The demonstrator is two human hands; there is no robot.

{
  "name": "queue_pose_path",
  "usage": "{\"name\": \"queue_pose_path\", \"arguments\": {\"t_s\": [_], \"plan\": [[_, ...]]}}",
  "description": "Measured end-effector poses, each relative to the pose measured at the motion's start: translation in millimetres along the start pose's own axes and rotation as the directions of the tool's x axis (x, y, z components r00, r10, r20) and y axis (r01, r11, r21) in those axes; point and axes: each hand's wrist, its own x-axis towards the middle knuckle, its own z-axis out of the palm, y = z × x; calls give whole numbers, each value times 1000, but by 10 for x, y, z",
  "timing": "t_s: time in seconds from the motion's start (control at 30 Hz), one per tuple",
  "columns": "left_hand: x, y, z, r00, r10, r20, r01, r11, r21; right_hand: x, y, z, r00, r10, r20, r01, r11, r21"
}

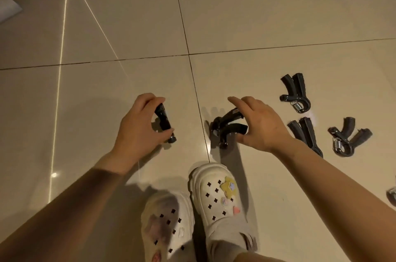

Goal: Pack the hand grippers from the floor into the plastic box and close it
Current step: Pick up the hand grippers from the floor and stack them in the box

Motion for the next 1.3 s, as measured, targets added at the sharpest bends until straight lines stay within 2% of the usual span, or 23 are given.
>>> {"name": "queue_pose_path", "arguments": {"t_s": [0.2,0.43,0.57,0.7,0.93,1.17,1.3], "plan": [[-321,412,-568,987,82,-134,-90,994,-54,-514,-460,-715,989,1,-150,-20,992,-128],[-822,1128,-1263,948,253,-193,-264,964,-29,-1330,-1075,-1377,921,68,-384,-66,998,19],[-1106,1449,-1596,907,331,-260,-349,937,-24,-1702,-1373,-1570,882,86,-463,-63,996,66],[-1389,1595,-1817,882,365,-300,-389,921,-22,-1950,-1576,-1644,878,94,-468,-72,995,66],[-1647,1797,-2017,863,461,-205,-473,881,-6,-2384,-1754,-1916,853,192,-486,-172,981,87],[-1798,2505,-1903,781,611,-131,-624,772,-121,-3235,-1683,-2371,817,359,-452,-379,924,49],[-1917,3041,-1698,711,700,-66,-699,692,-180,-3964,-1559,-2560,762,501,-410,-541,841,20]]}}
